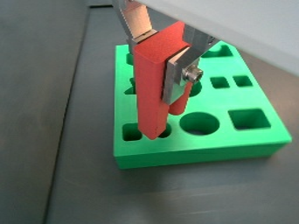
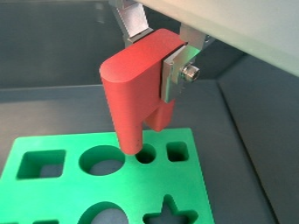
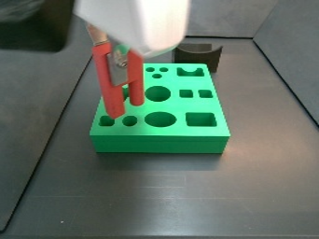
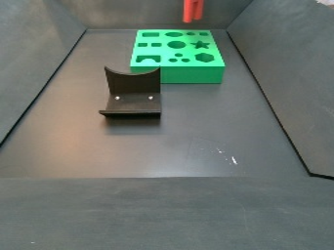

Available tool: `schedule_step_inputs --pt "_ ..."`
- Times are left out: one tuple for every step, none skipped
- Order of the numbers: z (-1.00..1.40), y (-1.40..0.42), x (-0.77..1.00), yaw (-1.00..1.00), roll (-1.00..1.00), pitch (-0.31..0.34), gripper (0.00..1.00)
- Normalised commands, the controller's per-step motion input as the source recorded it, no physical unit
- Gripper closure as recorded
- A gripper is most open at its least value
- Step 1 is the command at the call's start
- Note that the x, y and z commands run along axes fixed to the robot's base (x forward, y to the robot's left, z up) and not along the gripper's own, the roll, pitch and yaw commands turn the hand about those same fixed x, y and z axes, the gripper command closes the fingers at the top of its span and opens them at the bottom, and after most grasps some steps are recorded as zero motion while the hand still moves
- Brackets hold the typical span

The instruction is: Insert the square-circle object.

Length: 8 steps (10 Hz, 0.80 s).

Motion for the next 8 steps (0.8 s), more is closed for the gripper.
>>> schedule_step_inputs --pt "-0.20 0.04 -0.17 -0.91 0.03 0.000 1.00" --pt "-0.21 0.01 -0.10 -0.95 0.05 0.000 1.00" --pt "-0.24 0.00 -0.01 -1.00 0.06 0.000 1.00" --pt "-0.25 0.00 0.00 -1.00 0.06 0.000 1.00" --pt "-0.24 0.00 0.00 -1.00 0.06 0.000 1.00" --pt "-0.25 0.00 0.00 -1.00 0.07 0.000 1.00" --pt "-0.26 0.00 0.00 -1.00 0.07 0.000 1.00" --pt "-0.25 0.00 0.00 -1.00 0.09 0.000 1.00"
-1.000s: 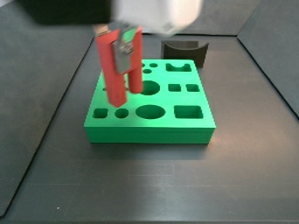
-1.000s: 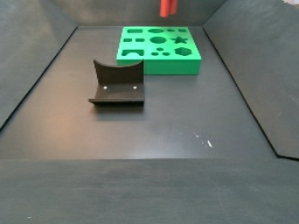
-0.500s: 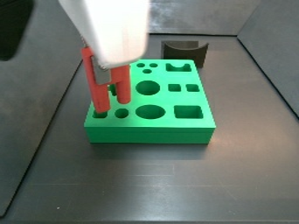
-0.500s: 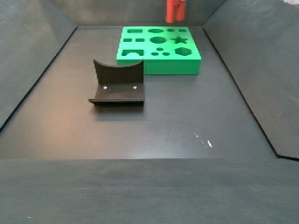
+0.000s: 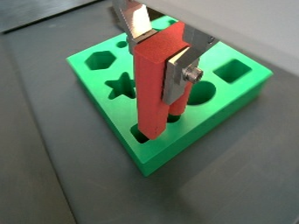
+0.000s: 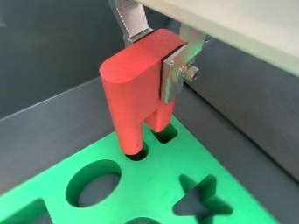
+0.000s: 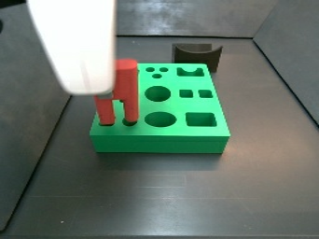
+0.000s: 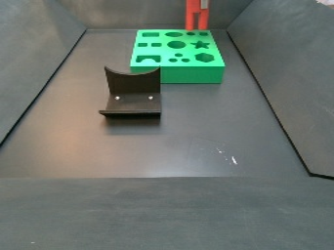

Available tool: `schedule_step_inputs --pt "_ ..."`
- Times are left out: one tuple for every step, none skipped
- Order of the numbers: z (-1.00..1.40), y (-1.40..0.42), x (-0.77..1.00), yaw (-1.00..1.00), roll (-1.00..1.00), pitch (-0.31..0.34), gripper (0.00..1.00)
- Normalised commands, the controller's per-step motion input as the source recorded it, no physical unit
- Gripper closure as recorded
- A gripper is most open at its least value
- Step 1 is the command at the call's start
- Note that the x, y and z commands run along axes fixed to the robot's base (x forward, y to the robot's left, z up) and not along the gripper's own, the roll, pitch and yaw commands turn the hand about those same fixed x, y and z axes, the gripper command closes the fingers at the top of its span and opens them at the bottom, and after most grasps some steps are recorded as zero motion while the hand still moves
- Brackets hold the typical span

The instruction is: Insert the square-circle object.

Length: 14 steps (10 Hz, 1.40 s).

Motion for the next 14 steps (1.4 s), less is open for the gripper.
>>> schedule_step_inputs --pt "-0.25 0.00 0.00 -1.00 0.10 0.003 1.00" --pt "-0.18 0.00 0.00 -0.92 0.12 0.001 1.00" --pt "-0.03 0.13 0.00 -0.17 0.00 0.000 1.00" --pt "-0.07 0.14 0.00 -0.03 0.00 0.000 1.00" --pt "-0.25 0.19 -0.12 0.04 -0.09 0.000 1.00" --pt "-0.34 0.23 -0.13 0.42 -0.19 -0.059 1.00" --pt "-0.35 0.24 -0.18 0.37 -0.19 -0.066 1.00" --pt "-0.23 0.23 -0.45 0.16 -0.36 -0.097 1.00" --pt "-0.18 0.06 -0.26 0.07 -0.44 -0.083 1.00" --pt "-0.15 0.00 -0.09 0.07 -0.43 -0.011 1.00" --pt "-0.09 0.00 -0.07 0.13 -0.50 0.000 1.00" --pt "0.00 0.01 -0.07 0.19 -0.50 0.000 1.00" --pt "0.00 0.00 -0.07 0.25 -0.50 0.000 1.00" --pt "0.00 0.00 -0.07 0.27 -0.50 0.000 1.00"
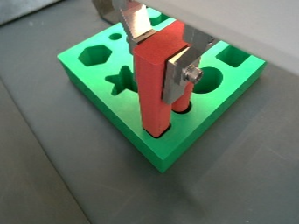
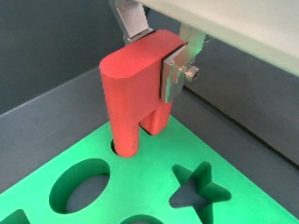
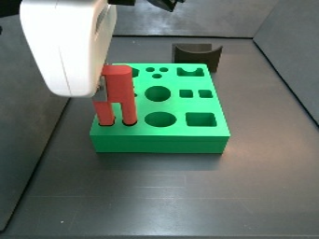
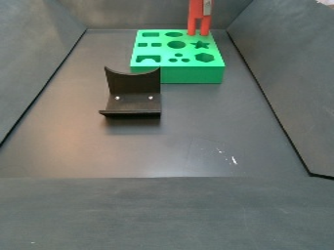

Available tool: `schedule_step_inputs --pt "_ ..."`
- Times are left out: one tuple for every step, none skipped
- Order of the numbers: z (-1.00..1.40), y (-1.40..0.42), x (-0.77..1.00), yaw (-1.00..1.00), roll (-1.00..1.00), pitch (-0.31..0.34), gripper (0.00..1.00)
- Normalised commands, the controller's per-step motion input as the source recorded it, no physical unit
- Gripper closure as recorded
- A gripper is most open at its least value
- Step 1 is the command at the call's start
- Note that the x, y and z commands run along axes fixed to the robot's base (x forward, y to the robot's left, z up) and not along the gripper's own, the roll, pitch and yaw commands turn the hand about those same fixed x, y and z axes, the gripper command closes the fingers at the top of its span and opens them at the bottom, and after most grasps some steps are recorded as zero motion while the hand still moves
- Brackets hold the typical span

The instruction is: Insert the square-circle object.

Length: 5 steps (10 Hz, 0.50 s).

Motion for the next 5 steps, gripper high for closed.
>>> schedule_step_inputs --pt "-0.14 0.00 0.00 0.00 -0.41 -0.019 1.00" --pt "-0.25 0.00 0.00 -0.11 -0.26 -0.049 1.00" --pt "-0.33 0.00 0.00 -0.23 0.00 -0.036 1.00" --pt "-0.33 0.00 0.03 -0.35 0.12 0.000 1.00" --pt "-0.37 0.00 0.03 -0.35 0.12 0.000 1.00"
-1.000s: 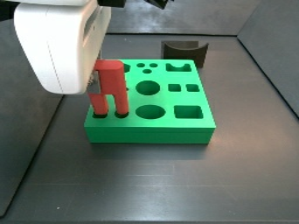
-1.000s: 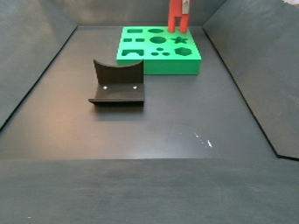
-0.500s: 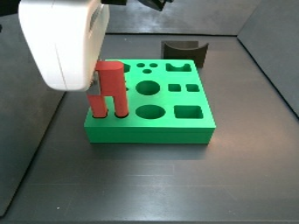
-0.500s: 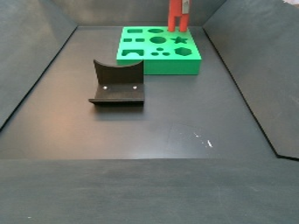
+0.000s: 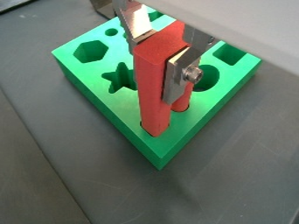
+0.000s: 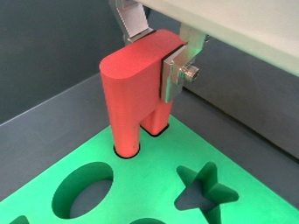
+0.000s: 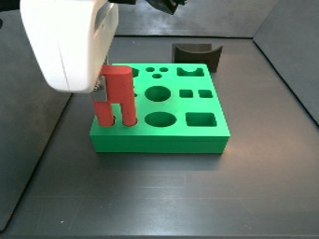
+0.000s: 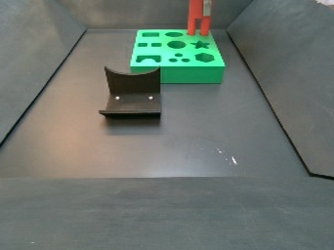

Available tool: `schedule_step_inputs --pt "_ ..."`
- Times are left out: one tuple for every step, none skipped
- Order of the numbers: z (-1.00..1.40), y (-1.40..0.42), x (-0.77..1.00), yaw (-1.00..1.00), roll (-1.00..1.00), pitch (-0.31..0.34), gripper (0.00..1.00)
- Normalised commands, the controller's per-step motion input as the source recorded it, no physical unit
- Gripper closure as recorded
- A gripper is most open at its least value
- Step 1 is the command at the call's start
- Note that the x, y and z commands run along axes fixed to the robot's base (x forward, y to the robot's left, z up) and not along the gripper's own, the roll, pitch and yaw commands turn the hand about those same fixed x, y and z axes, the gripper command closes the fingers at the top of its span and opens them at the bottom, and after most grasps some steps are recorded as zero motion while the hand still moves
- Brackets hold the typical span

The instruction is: Insert the square-circle object.

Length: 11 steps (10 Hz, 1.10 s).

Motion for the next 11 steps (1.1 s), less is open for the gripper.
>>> schedule_step_inputs --pt "-0.44 0.00 0.02 -0.31 0.10 0.000 1.00" --pt "-0.57 0.00 0.05 0.00 0.24 0.000 1.00" --pt "-0.59 0.00 0.00 0.09 0.18 -0.057 1.00" --pt "-0.72 -0.09 0.00 0.03 0.17 -0.130 1.00" --pt "-0.66 -0.14 0.00 0.02 0.16 -0.117 1.00" --pt "-0.50 -0.14 0.04 0.00 0.17 -0.030 1.00" --pt "-0.37 -0.09 0.15 0.00 0.08 0.000 1.00" --pt "-0.36 -0.03 0.19 0.00 0.00 0.000 1.00" --pt "-0.24 0.00 0.10 0.00 0.00 0.000 1.00" --pt "-0.03 0.00 0.00 0.00 -0.05 -0.003 1.00" --pt "0.00 0.00 0.00 0.00 0.00 0.000 1.00"
